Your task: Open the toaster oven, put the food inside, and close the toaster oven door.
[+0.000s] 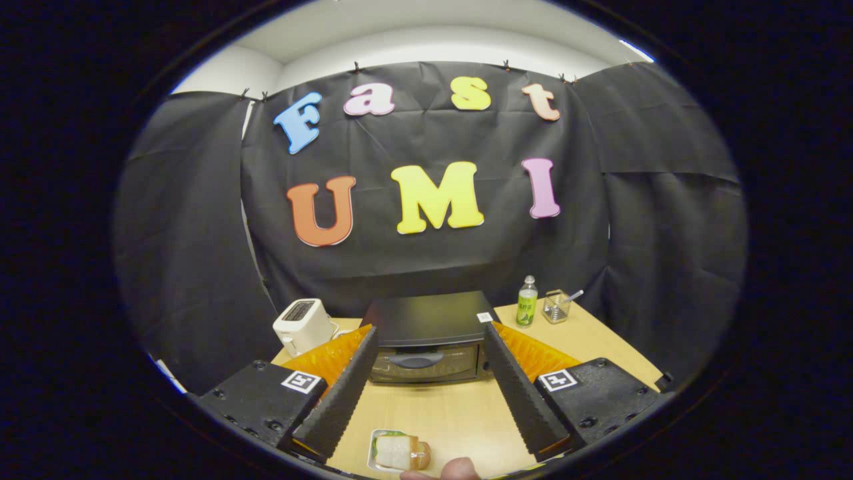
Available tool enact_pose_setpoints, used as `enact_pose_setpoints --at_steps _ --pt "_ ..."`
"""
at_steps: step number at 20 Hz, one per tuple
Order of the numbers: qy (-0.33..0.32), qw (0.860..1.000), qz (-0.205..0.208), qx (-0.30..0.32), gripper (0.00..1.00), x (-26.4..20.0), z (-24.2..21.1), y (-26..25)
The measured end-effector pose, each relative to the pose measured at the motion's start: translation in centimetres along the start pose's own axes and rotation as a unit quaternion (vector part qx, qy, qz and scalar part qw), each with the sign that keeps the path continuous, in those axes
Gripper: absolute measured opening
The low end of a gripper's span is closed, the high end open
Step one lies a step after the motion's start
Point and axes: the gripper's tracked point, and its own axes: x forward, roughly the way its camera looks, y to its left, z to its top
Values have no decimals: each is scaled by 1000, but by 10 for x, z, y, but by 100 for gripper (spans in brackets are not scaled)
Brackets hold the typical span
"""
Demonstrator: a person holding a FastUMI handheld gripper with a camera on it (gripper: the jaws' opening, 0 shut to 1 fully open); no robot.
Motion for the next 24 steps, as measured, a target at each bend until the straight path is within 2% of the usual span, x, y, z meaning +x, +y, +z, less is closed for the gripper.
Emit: enact_pose_setpoints --at_steps 6,12,15,19,24 --pt "51 999 5 -3 100 100 -40 13" --pt "131 991 -15 6 100 189 -106 3" --pt "160 987 -17 -11 100 209 -131 1" --pt "158 987 -19 -31 100 218 -136 -1" --pt "165 986 -16 -11 100 215 -143 -2"
